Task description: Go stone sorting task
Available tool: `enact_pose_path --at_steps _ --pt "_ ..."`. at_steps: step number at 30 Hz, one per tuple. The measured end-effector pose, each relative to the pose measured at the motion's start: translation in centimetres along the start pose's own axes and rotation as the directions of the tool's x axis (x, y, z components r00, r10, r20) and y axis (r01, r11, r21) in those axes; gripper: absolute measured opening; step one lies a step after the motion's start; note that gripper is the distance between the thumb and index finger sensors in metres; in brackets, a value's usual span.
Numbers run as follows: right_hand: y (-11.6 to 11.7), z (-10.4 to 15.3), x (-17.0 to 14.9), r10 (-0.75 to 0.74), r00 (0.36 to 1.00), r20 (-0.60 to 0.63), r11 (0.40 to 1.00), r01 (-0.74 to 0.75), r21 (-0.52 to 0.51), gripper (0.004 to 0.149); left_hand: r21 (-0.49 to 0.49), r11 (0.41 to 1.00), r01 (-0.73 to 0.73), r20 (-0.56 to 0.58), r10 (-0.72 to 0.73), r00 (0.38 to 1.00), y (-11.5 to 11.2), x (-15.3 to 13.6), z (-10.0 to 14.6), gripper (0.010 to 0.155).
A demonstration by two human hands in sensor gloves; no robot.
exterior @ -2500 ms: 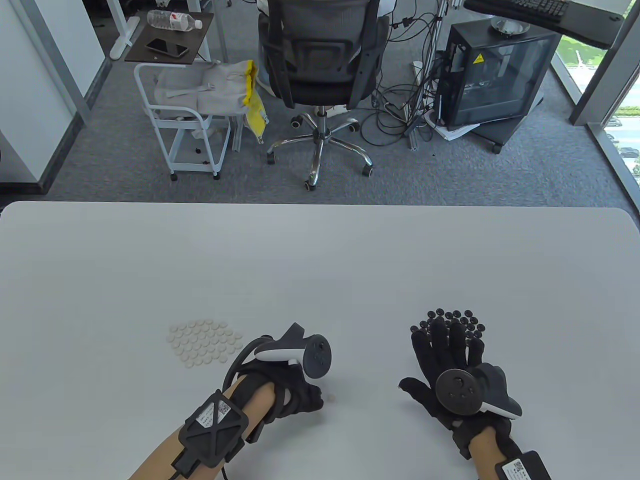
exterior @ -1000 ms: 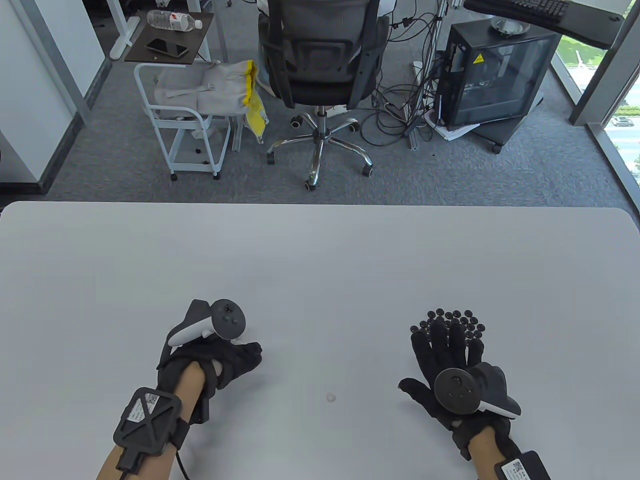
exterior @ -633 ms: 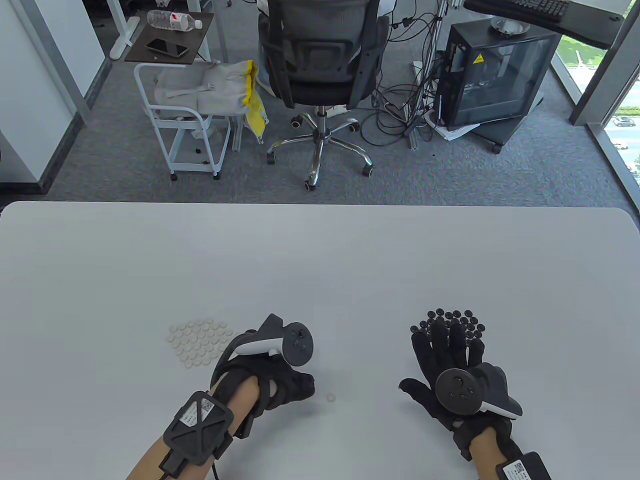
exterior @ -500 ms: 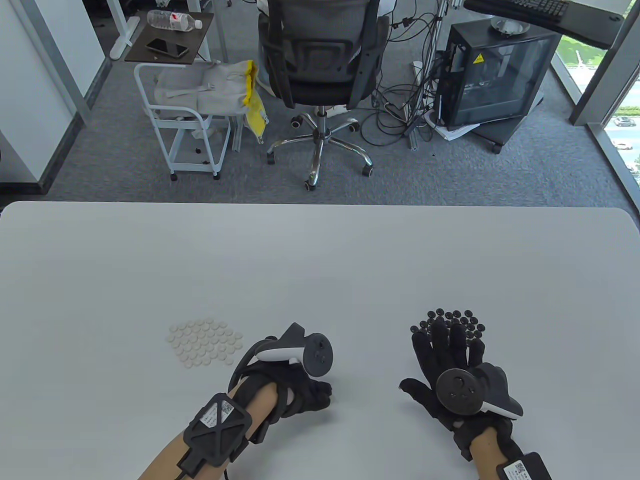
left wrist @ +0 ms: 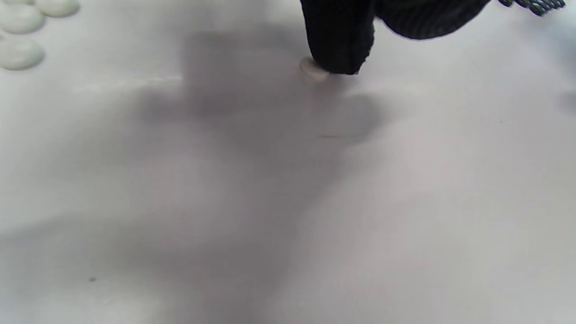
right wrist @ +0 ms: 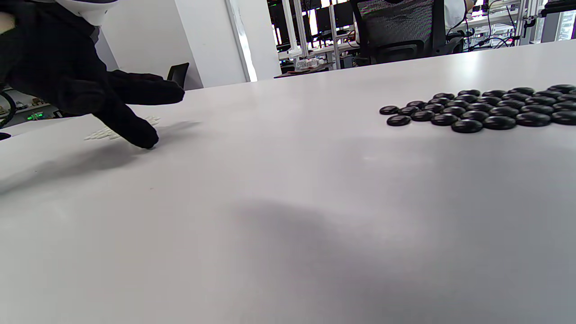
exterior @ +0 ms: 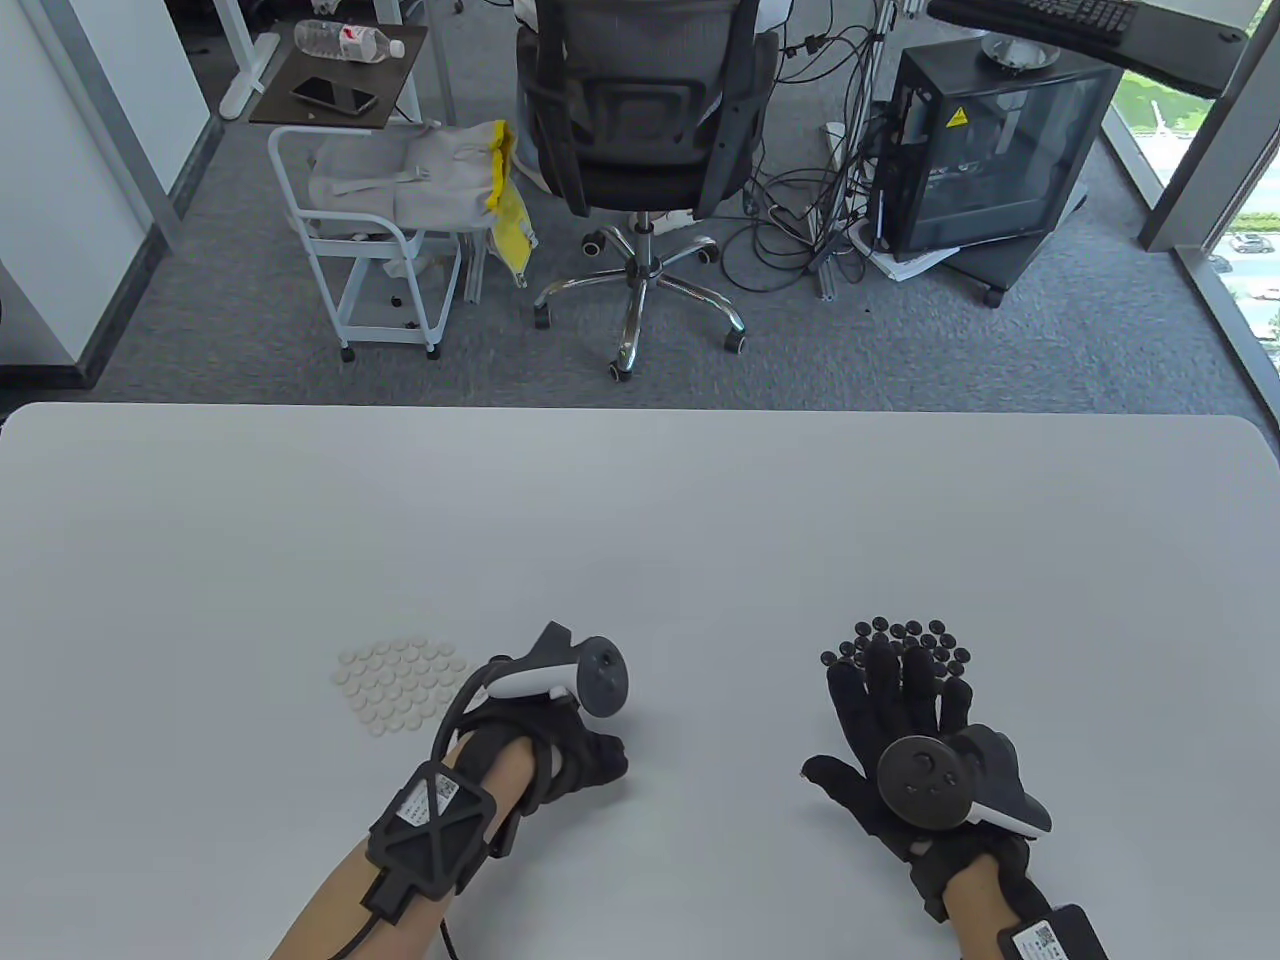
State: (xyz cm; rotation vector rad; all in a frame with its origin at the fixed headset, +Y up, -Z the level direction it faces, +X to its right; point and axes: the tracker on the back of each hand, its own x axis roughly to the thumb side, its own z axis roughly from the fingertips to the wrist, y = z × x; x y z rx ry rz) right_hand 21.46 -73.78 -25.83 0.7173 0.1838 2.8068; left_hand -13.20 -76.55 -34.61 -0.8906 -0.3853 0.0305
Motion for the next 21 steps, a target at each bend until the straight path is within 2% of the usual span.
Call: enact_pose_path --at_steps 6,11,21 --pt "0.0 0.0 0.0 -0.001 1.0 -0.001 1.0 0.001 0.007 0.087 0.027 0.994 -0.108 -0.105 0.11 0.988 0.4 -5.1 1.0 0.066" --pt "0.1 -0.1 -0.1 -0.001 1.0 -0.003 1.0 0.001 0.017 0.086 0.056 0.984 -0.168 -0.157 0.175 0.972 0.3 -8.2 1.9 0.066" --pt "0.3 -0.2 0.0 -0.003 1.0 -0.001 1.0 0.003 0.027 0.086 0.095 0.971 -0.222 -0.175 0.235 0.956 0.3 -10.0 2.8 0.068"
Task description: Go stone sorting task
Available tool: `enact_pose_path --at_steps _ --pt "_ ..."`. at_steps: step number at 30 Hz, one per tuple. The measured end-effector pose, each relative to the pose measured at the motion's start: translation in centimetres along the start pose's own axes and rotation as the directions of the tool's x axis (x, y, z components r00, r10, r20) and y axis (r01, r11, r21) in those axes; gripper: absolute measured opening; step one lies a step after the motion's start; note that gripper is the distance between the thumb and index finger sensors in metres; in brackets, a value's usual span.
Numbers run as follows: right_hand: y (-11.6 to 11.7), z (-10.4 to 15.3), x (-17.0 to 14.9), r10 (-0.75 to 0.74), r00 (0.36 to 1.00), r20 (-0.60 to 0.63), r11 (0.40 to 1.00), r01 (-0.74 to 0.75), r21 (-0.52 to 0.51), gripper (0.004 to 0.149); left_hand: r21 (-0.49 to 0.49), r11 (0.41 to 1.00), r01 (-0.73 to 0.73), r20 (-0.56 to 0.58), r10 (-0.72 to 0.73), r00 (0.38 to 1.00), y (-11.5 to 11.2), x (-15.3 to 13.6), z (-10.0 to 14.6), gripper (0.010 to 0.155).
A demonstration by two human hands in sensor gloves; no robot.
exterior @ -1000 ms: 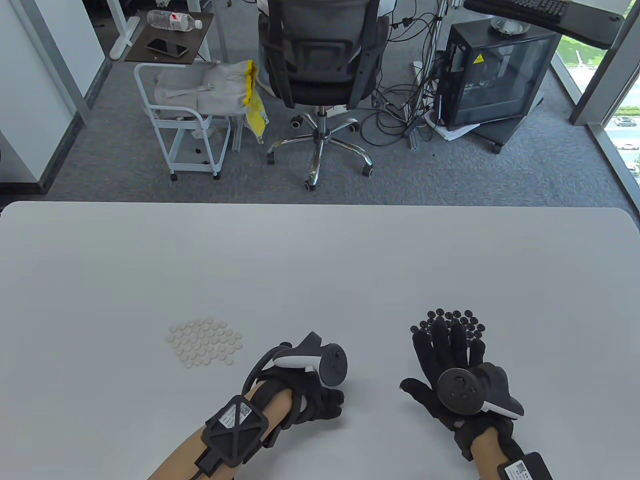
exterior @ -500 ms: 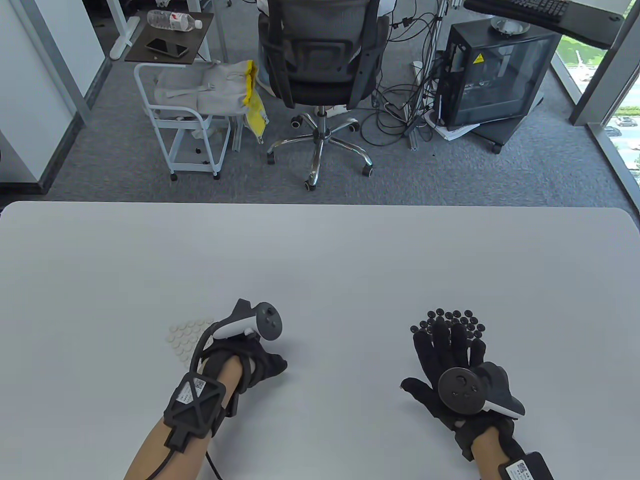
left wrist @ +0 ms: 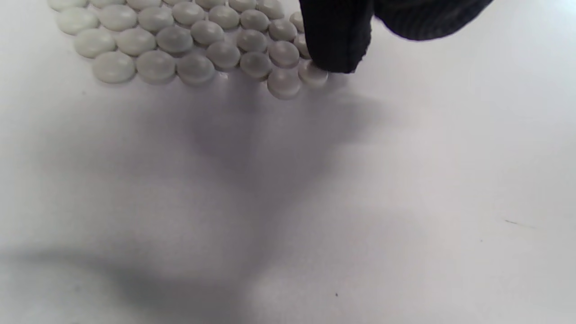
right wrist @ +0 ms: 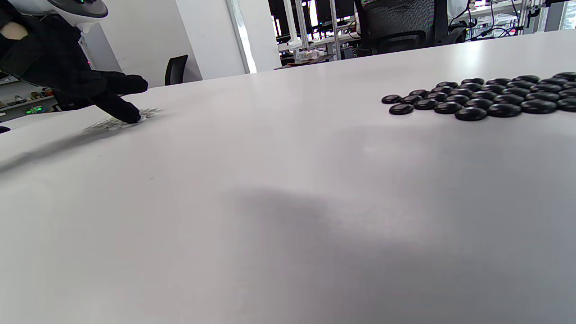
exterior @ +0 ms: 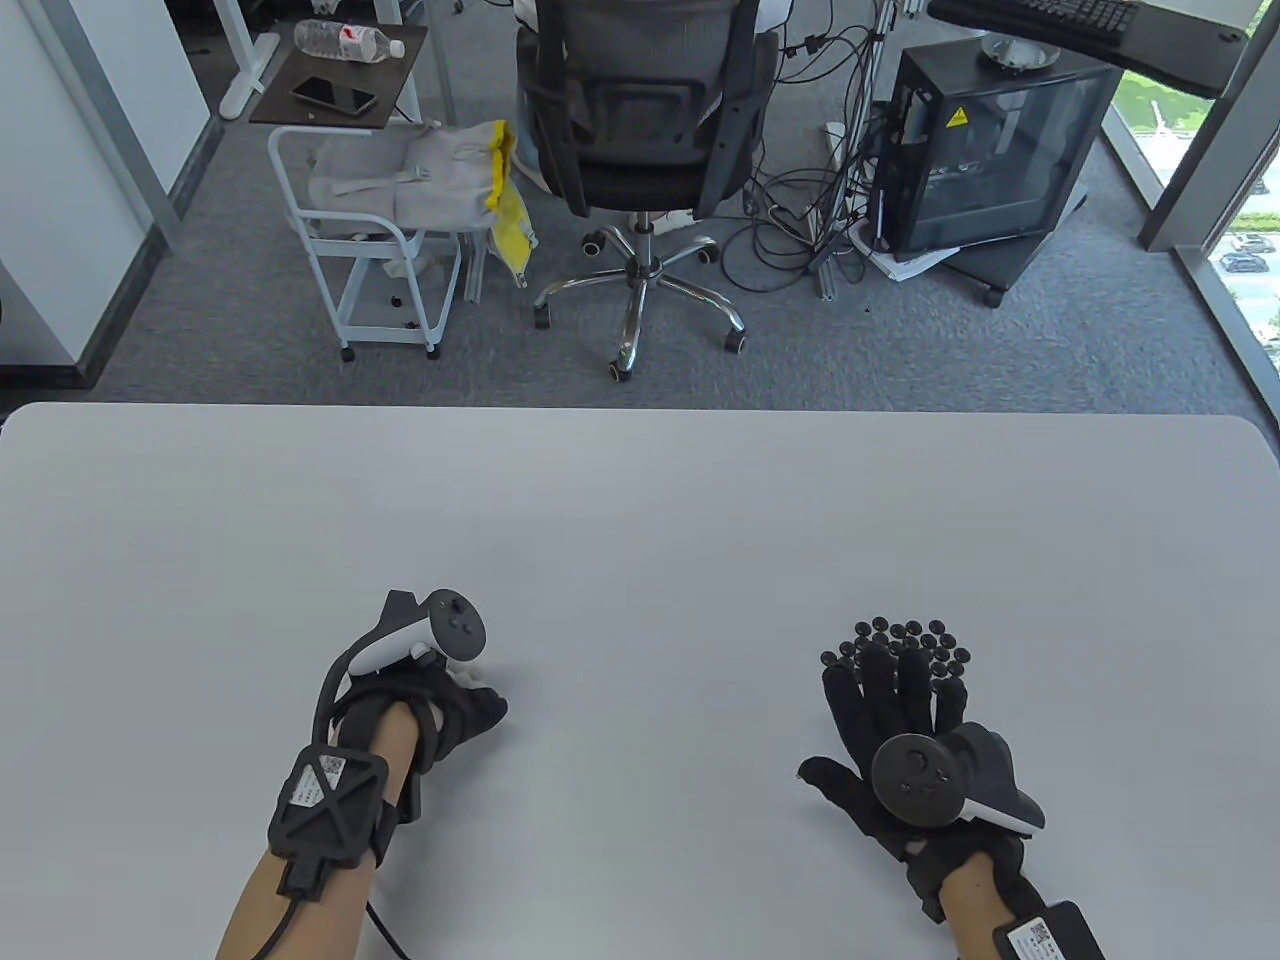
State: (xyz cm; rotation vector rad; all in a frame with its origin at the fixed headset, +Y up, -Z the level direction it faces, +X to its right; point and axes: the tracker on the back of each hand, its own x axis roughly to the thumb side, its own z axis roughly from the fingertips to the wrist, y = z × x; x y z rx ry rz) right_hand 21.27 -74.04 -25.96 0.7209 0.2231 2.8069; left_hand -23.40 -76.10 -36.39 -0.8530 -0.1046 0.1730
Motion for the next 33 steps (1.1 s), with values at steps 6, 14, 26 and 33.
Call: enact_pose_path --at_steps 6,14,26,33 --pt "0.1 -0.1 0.1 -0.003 1.0 0.008 1.0 0.003 0.002 0.086 0.204 0.977 0.054 0.052 -0.067 0.996 2.0 1.8 4.3 0.072" --pt "0.1 -0.2 0.2 -0.003 1.0 0.014 1.0 0.003 0.004 0.086 0.623 0.763 0.173 0.079 -0.282 0.956 2.9 5.0 12.5 0.079" --pt "0.3 -0.4 0.4 0.013 1.0 0.023 1.0 -0.013 0.001 0.087 0.81 0.554 0.194 0.066 -0.414 0.908 -3.2 6.4 13.7 0.084" --pt "0.5 -0.5 0.7 0.04 0.999 0.037 0.999 -0.039 -0.019 0.087 0.762 0.623 0.176 0.108 -0.39 0.915 -5.5 5.5 10.5 0.084"
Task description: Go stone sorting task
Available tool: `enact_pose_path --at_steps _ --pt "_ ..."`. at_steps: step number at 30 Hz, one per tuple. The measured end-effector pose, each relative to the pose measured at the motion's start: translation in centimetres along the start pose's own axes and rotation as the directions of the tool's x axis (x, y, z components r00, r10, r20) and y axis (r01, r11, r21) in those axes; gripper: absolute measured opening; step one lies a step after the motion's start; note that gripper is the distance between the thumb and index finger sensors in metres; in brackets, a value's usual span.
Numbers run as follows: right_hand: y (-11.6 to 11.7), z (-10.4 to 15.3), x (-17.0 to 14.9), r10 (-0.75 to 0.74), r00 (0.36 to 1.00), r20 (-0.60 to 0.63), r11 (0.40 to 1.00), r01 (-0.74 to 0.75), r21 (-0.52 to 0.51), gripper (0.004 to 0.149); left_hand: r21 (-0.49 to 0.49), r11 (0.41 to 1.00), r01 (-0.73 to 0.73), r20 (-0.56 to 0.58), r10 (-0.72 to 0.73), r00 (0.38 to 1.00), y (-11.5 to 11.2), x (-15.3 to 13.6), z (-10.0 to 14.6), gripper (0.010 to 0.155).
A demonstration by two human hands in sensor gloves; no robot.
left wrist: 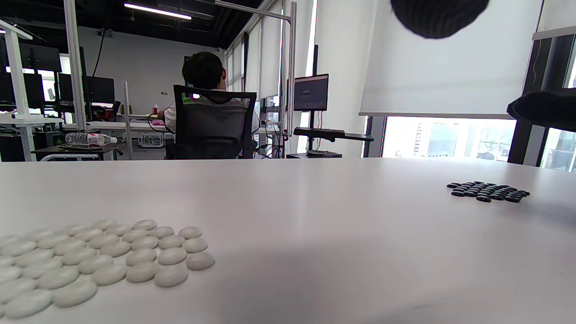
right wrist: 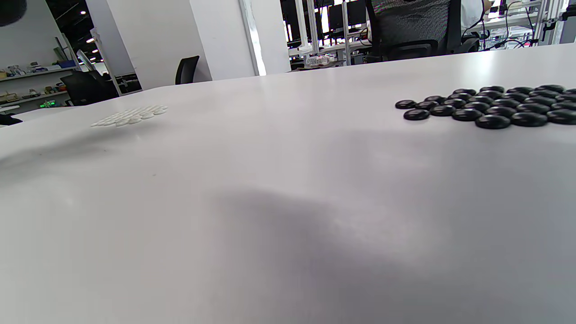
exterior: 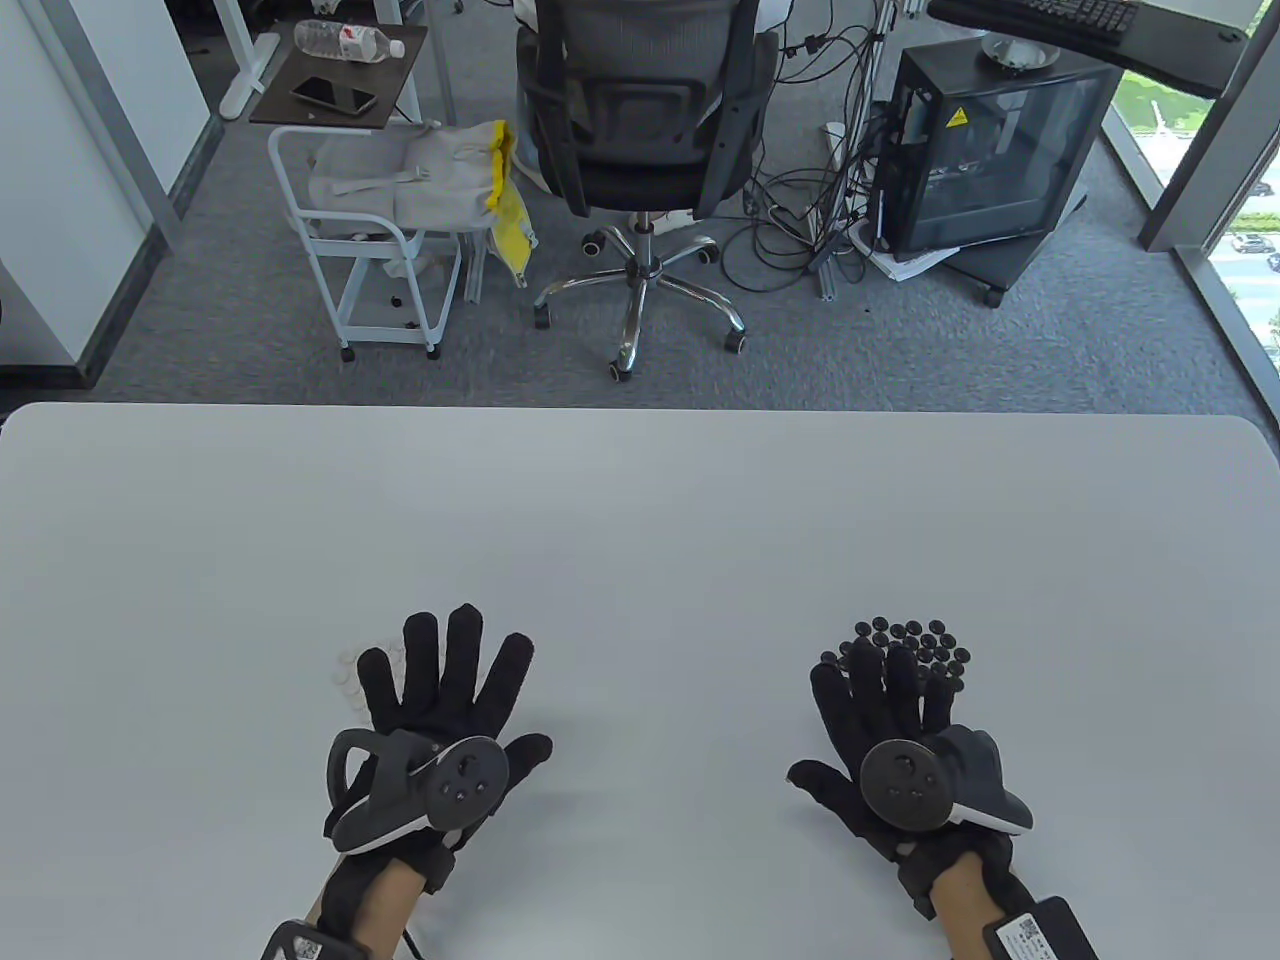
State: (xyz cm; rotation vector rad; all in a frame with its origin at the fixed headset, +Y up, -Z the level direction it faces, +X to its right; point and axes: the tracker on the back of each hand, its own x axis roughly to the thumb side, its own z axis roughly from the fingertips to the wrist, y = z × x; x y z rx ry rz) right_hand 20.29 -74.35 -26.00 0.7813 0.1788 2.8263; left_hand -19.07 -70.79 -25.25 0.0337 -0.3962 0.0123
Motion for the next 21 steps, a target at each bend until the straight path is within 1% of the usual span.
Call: enact_pose_path --at_steps 4,6,10,14,21 --pt "0.1 0.0 0.0 0.016 1.0 -0.009 1.0 -0.016 0.007 0.087 -0.037 0.999 0.011 0.012 -0.01 1.0 -1.3 -0.3 0.0 0.082" --pt "0.3 -0.1 0.0 0.027 1.0 -0.012 1.0 -0.027 0.013 0.087 -0.073 0.997 0.014 0.001 -0.014 1.0 -2.0 -0.6 0.1 0.082" --pt "0.5 -0.2 0.1 0.062 0.998 -0.02 0.997 -0.061 0.044 0.086 -0.127 0.991 0.046 -0.013 -0.048 0.999 -2.9 -0.6 0.3 0.085" --pt "0.6 -0.3 0.2 0.088 0.996 -0.029 0.995 -0.087 0.045 0.085 -0.171 0.984 0.047 -0.02 -0.052 0.998 -3.6 -0.6 0.2 0.085" --pt "0.7 -0.3 0.3 0.102 0.994 -0.043 0.993 -0.099 0.057 0.087 -0.177 0.984 0.016 -0.034 -0.023 0.999 -3.7 -0.9 0.3 0.086"
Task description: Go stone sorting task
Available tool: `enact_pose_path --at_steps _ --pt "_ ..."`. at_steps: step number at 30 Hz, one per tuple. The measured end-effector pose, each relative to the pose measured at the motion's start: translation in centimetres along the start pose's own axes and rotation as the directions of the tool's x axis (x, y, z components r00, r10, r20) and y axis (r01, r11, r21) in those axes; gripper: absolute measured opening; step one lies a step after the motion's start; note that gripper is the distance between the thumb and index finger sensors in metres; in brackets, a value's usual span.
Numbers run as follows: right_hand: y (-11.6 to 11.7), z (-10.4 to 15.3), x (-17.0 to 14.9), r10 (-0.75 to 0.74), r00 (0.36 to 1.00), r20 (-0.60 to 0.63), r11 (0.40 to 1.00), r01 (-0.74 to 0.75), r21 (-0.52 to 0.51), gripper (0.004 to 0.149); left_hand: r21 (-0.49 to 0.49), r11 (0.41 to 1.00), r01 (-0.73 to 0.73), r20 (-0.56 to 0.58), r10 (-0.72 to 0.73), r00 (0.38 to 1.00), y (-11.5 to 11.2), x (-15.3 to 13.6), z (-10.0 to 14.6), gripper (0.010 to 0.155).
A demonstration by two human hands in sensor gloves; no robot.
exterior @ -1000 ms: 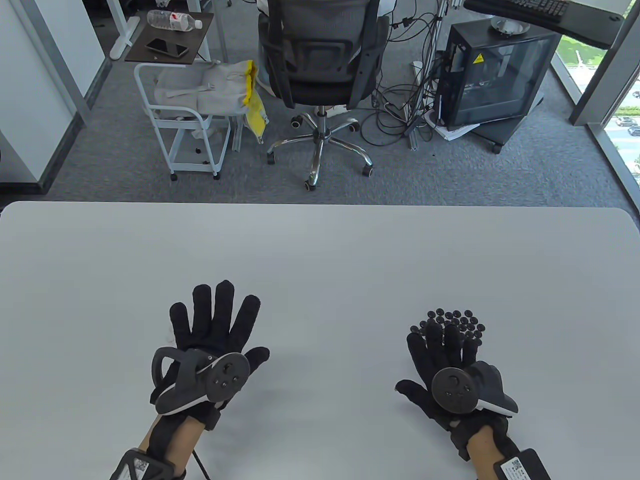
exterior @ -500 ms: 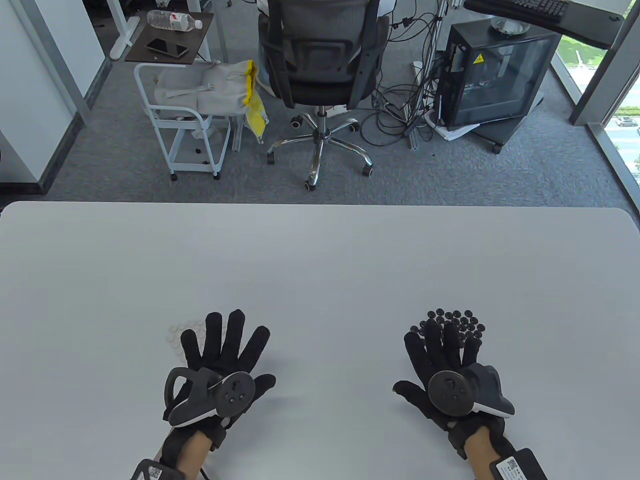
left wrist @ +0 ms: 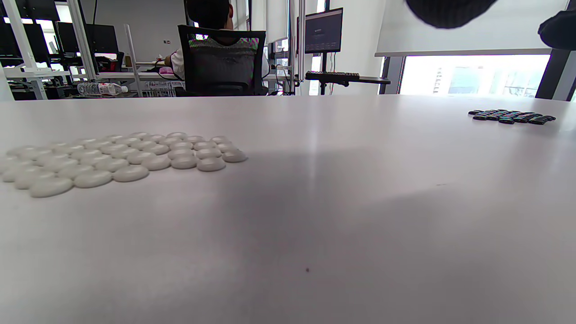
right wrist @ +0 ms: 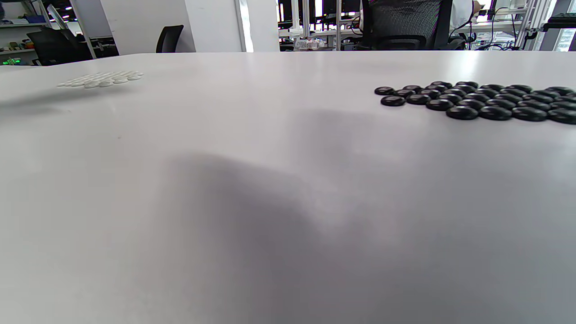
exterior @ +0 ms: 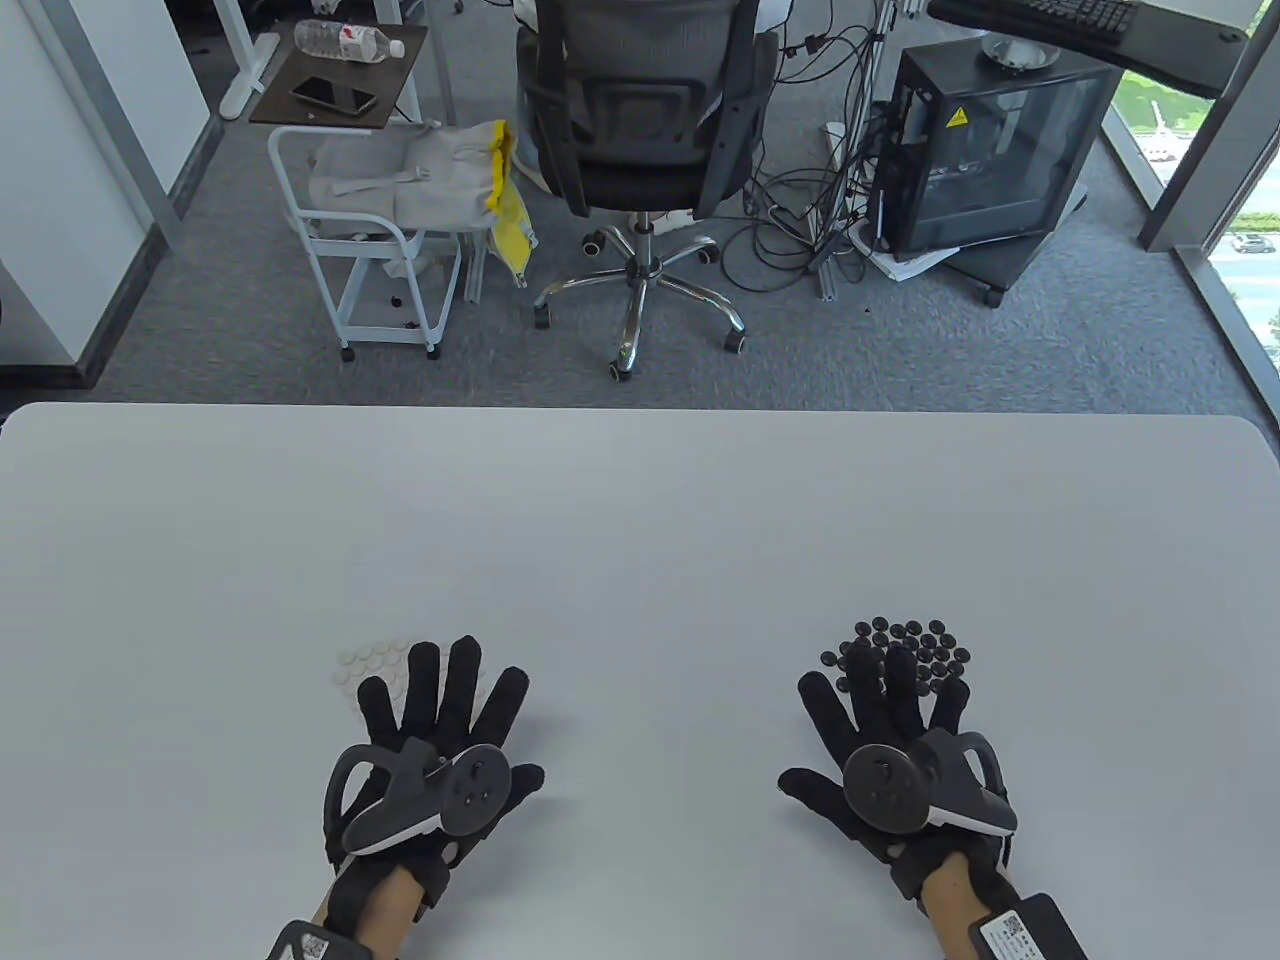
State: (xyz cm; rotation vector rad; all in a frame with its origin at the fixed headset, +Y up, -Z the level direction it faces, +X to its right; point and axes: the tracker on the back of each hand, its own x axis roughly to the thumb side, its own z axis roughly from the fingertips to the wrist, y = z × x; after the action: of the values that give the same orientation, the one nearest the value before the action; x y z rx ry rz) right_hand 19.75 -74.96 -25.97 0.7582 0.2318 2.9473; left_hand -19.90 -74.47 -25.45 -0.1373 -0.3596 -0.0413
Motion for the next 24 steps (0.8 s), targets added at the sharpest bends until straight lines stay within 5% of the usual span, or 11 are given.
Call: enact_pose_path --at_steps 24 --pt "0.2 -0.4 0.3 0.023 1.0 0.003 1.0 -0.023 0.005 0.087 -0.023 0.998 -0.058 -0.028 0.057 0.998 -0.3 -1.2 -0.2 0.085"
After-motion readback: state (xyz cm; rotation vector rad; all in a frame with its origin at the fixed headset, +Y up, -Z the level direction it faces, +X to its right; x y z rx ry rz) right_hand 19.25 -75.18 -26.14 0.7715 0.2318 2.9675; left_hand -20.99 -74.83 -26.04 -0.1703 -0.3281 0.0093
